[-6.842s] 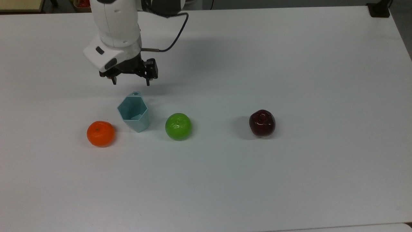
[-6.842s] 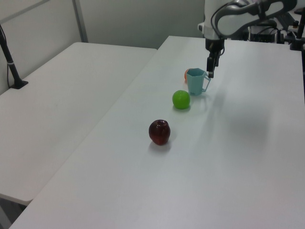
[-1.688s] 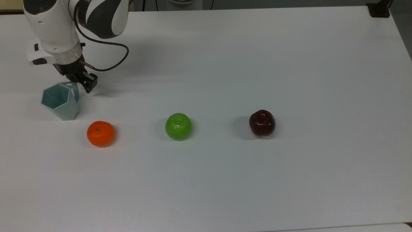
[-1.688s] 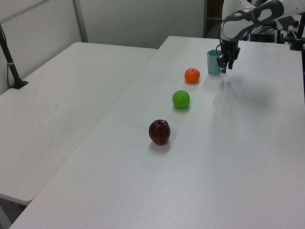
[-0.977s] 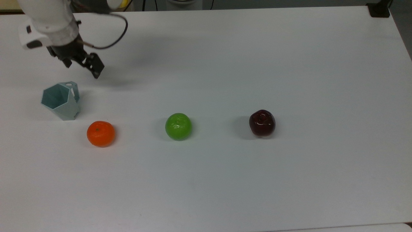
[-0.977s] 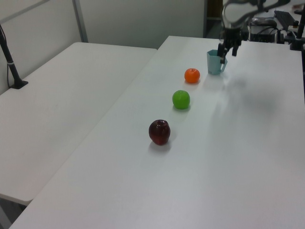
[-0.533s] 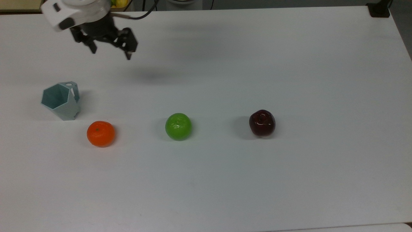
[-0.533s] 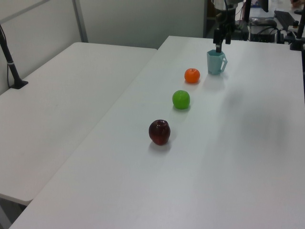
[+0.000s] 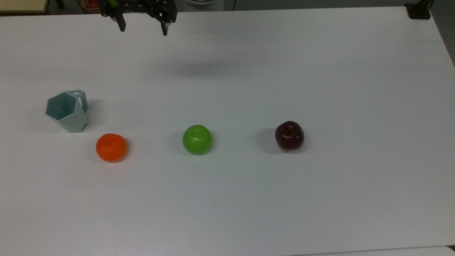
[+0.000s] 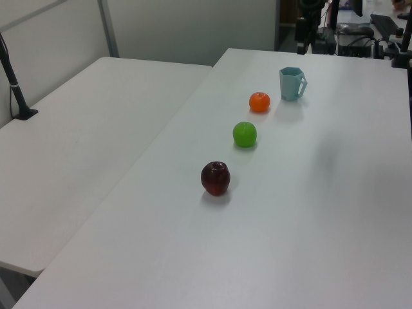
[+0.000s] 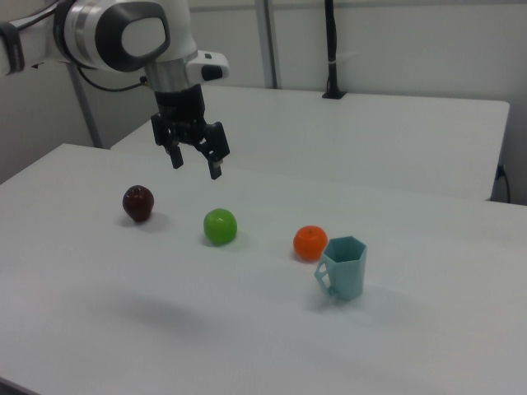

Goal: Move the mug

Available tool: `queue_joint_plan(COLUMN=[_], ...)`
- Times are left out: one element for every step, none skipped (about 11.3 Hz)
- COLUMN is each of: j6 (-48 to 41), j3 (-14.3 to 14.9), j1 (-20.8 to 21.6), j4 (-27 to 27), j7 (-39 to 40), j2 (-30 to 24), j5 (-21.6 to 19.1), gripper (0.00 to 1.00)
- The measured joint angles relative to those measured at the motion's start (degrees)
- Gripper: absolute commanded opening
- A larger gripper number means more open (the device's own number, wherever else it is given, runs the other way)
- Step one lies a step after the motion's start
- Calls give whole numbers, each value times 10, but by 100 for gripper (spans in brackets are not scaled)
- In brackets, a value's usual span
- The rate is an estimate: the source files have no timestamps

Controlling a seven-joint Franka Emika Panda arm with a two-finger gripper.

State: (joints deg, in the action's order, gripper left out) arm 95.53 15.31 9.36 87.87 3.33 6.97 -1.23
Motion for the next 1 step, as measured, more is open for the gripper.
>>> queue_joint_plan(j6=[-8], j3=[0], j1=[-8], j4=[1], j7=[3], j2=[-6], j5=[0], gripper=[100])
